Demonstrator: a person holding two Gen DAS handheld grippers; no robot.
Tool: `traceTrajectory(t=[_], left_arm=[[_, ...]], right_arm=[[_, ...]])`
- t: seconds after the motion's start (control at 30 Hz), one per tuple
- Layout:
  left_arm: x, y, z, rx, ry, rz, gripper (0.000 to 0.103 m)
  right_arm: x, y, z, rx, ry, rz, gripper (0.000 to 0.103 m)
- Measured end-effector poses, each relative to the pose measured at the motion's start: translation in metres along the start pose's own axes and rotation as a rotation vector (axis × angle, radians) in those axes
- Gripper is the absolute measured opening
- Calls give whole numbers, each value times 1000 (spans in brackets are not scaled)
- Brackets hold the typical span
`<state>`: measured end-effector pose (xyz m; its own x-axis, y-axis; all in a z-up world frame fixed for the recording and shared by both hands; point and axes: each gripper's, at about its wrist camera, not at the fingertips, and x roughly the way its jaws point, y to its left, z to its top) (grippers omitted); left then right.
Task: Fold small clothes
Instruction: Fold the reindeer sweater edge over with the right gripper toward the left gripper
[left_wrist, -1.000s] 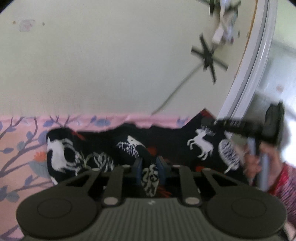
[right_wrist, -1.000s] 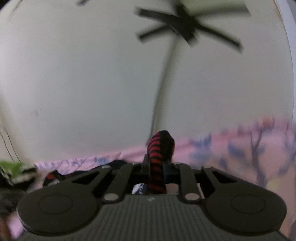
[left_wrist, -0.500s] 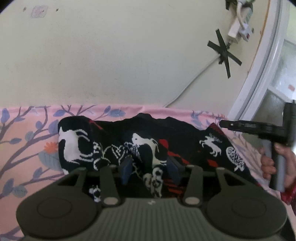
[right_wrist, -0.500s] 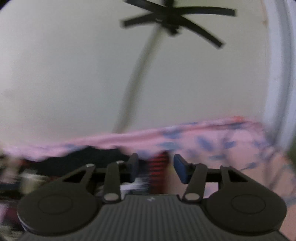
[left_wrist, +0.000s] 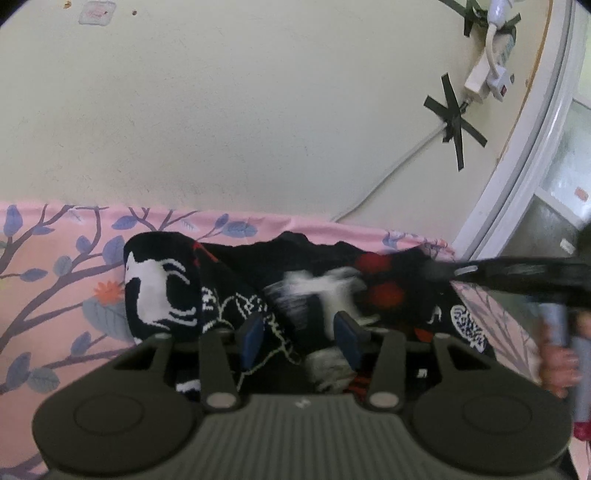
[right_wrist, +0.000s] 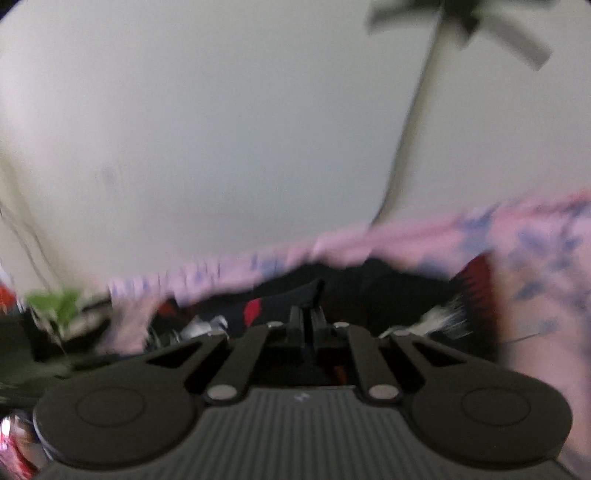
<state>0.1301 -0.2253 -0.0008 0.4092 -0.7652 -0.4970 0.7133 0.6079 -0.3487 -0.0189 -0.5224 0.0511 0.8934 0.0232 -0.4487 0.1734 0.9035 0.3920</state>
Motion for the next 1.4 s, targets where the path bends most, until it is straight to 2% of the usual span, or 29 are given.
traceTrajectory(t=[0.07, 0.13, 0.2, 0.27, 0.37, 0.43, 0.5, 0.57, 0.63, 0.7, 0.73, 0.87, 0.93, 1.0, 1.1, 1.2, 1.23, 1.27, 1.33, 1.4], left_arm=[[-3, 0, 2, -11, -7, -8, 43], [-5, -4, 3, -9, -12, -13, 43], [-6, -10, 4, 7, -14, -16, 43], [-5, -20, 5, 28, -10, -25, 44], [0, -39, 7, 49, 14, -44, 45], [7, -55, 8, 76, 46, -60, 45], [16, -73, 5, 124, 78, -47, 45], [29, -87, 2, 157, 115, -15, 45], [39, -93, 0, 160, 136, 10, 45], [43, -94, -1, 135, 146, 26, 48], [44, -93, -2, 117, 148, 30, 51], [47, -90, -6, 84, 165, 67, 52], [50, -87, -6, 71, 177, 84, 52], [52, -85, -5, 50, 188, 84, 52], [53, -87, -5, 52, 192, 93, 52], [56, -90, -5, 61, 198, 99, 52], [57, -91, -6, 65, 199, 99, 52], [58, -92, -6, 72, 198, 102, 52], [61, -96, -7, 88, 199, 103, 42], [64, -100, -7, 96, 202, 83, 33]], right_arm=[[-50, -10, -5, 12, -72, -48, 2], [-98, -23, -19, 43, -95, -88, 2], [-142, -32, -45, 83, -66, -102, 2], [-168, -31, -79, 107, -4, -104, 2], [-181, -27, -127, 165, 77, -111, 3], [-177, -25, -153, 218, 100, -91, 4], [-178, -22, -165, 234, 81, -88, 4], [-184, -19, -167, 190, 51, -109, 5], [-196, -21, -166, 139, -7, -132, 22], [-200, -23, -161, 82, -65, -186, 49], [-199, -25, -158, 48, -87, -197, 50], [-184, -28, -144, -64, -88, -168, 48], [-169, -24, -138, -143, -64, -152, 46], [-151, -20, -132, -237, -34, -112, 40], [-123, -20, -124, -321, 21, -95, 38], [-101, -28, -120, -334, 90, -80, 29], [-101, -28, -118, -343, 100, -75, 22], [-103, -28, -117, -347, 114, -74, 4], [-115, -32, -114, -278, 114, -40, 1], [-139, -29, -115, -225, 74, 11, 1]])
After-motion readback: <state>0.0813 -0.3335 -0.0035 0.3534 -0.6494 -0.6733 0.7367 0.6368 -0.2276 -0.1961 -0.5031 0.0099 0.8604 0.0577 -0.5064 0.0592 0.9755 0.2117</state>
